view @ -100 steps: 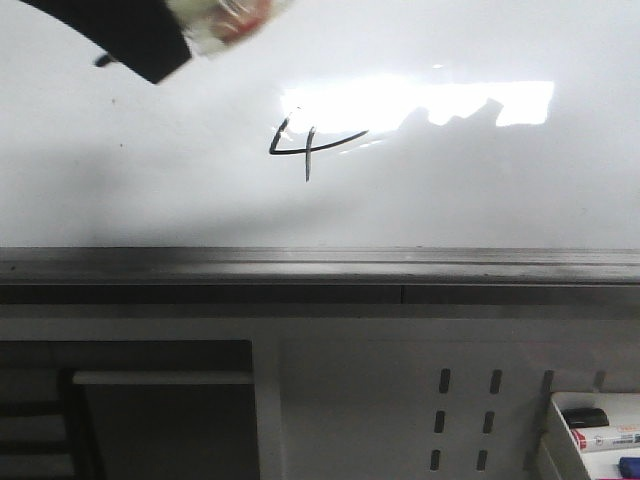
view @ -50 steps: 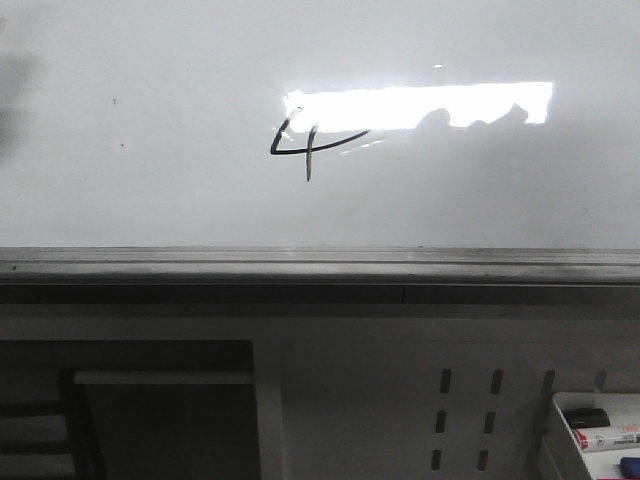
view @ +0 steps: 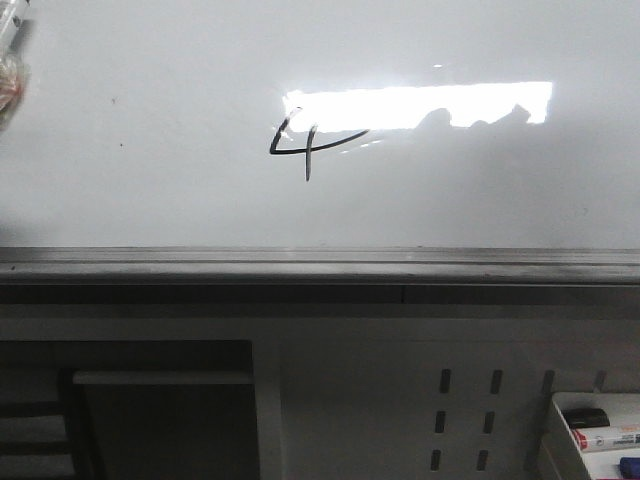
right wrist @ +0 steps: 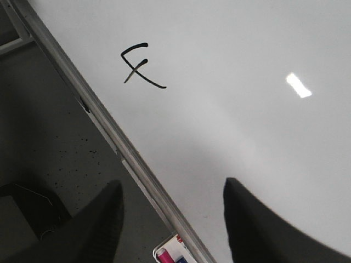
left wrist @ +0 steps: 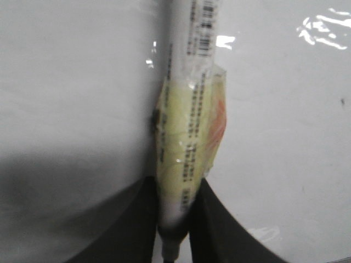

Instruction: Write number 4 on whiteboard

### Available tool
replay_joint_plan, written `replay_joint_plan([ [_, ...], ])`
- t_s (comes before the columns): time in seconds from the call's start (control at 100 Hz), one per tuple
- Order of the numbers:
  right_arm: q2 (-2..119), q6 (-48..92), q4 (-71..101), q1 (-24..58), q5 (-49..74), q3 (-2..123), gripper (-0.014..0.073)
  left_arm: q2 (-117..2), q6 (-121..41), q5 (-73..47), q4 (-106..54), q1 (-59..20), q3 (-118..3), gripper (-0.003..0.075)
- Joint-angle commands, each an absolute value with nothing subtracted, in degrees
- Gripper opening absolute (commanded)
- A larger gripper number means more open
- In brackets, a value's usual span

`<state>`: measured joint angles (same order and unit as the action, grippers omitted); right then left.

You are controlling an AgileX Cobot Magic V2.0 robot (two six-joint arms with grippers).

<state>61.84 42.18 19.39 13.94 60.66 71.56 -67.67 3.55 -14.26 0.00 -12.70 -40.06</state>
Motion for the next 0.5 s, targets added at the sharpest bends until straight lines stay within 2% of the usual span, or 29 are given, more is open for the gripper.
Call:
replay_joint_plan([
  [0.0,61.01,41.98,20.21,13.60,57.47,72.82,0.0365,-67.81,4.04,-10.12,0.00,-12.62,-41.48,-0.0020],
  [0.17,61.01,41.98,20.21,13.60,57.47,72.82,0.0365,-68.38,4.04,-10.17,0.00,-12.62,-41.48,0.0006],
  [0.24,61.01,41.98,20.21,13.60,57.35,72.82,0.0365,-68.38,4.04,-10.06,0.00,-12.62,-41.48,0.0087],
  [0.39,61.01,41.98,20.21,13.60,56.69,72.82,0.0365,-68.27,4.04,-10.47,1.06,-12.62,-41.96,0.0335],
  [0.43,61.01,41.58,20.13,13.60,56.69,72.82,0.0365,-68.16,4.04,-11.12,1.52,-12.62,-42.43,0.0375],
  [0.49,61.01,40.14,19.84,13.60,56.69,72.82,0.0365,-67.36,4.04,-13.45,2.87,-12.62,-43.83,0.0391],
])
